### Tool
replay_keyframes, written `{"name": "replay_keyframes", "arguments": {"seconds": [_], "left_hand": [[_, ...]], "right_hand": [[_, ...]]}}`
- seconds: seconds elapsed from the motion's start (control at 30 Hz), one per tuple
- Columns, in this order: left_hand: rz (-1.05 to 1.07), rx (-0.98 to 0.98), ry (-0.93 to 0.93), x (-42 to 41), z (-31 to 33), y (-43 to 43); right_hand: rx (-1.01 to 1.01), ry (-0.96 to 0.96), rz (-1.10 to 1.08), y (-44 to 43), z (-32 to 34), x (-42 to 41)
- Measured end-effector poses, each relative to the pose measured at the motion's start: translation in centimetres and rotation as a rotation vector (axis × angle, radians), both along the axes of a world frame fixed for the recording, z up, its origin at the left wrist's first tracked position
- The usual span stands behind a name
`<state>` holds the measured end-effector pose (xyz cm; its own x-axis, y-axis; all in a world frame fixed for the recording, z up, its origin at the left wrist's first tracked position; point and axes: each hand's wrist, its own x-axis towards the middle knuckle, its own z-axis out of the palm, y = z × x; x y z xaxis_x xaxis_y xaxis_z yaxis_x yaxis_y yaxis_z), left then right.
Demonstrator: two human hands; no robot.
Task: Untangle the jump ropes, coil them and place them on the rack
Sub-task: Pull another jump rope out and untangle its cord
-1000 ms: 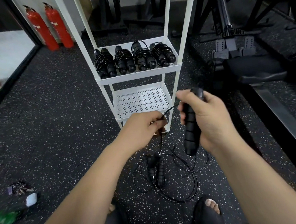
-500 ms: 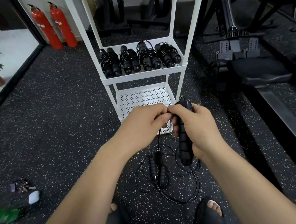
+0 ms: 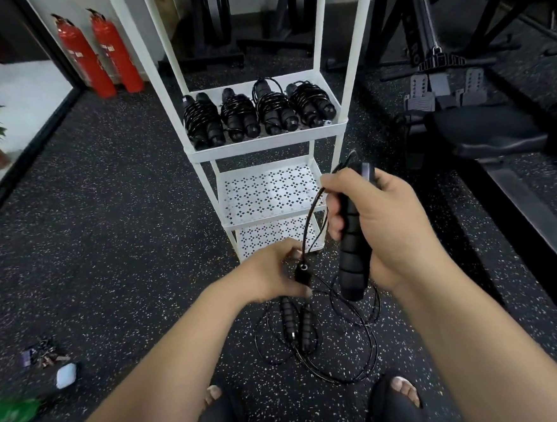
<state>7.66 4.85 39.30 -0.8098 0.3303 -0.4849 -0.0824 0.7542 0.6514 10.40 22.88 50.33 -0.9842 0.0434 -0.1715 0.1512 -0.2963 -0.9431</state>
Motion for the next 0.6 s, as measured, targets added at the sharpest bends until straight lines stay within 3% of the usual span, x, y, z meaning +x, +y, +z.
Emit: {"name": "replay_keyframes", "arguments": {"seconds": [0.2,0.47,0.6], "left_hand": [[0.009,0.039,0.070,0.6,-1.6,2.1],[0.004,0.133,0.120,0.8,2.9,1.8],[0.138,0.339,0.075,1.3,4.8,1.2]], "right_hand": [[-0.040,0.024,-0.047,0.9,0.8,-0.2],[-0.093,0.002,-0.148,2.5,0.5,-0.9],[-0.112,-0.039,-0.150,3.0,-0.2,-1.0]]}}
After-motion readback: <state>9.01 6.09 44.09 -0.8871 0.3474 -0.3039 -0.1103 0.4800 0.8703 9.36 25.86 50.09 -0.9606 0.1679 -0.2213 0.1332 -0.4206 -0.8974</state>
